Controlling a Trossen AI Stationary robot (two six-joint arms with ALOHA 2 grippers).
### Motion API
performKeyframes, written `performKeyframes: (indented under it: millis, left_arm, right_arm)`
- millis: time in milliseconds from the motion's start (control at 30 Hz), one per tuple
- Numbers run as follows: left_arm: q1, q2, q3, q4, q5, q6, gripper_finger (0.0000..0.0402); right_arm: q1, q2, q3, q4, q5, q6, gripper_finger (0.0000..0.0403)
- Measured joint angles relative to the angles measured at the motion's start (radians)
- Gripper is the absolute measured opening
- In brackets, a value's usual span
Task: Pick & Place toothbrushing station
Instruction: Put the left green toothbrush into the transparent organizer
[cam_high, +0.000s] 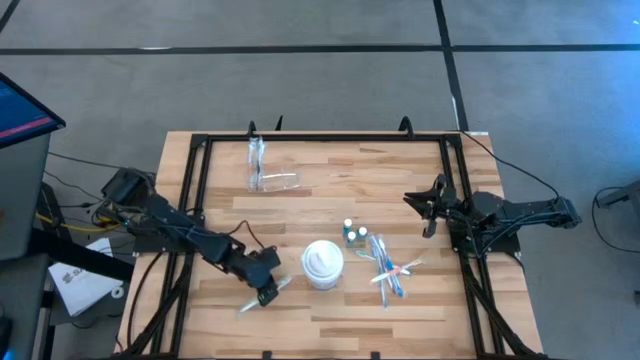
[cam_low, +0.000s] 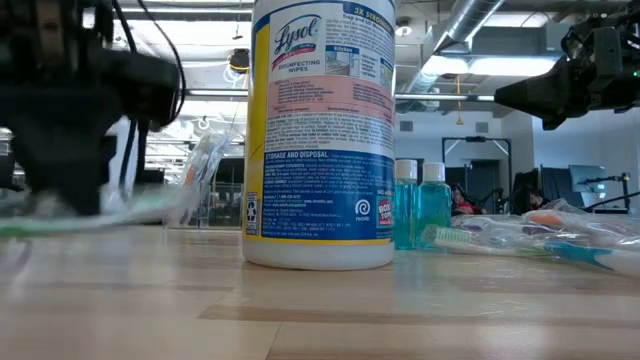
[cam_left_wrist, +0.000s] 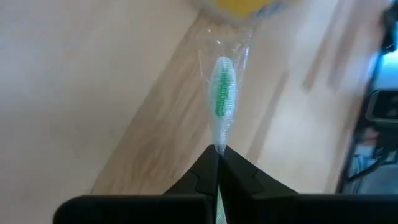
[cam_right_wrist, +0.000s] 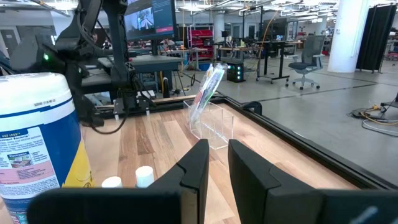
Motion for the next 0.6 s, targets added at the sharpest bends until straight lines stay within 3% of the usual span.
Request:
performKeyframes:
  millis: [267,600]
  left_arm:
    - [-0.014,-0.167,0.0,-0.077,-0.24,0.068,0.0]
    - [-0.013,-0.303,-0.004,-0.083,-0.443,0.245,0.0]
  right_arm:
    - [0.0,0.0,0.0,0.0,0.0,0.0,0.0054]
    - [0.0,0.0,0.0,0.0,0.0,0.0,0.0054]
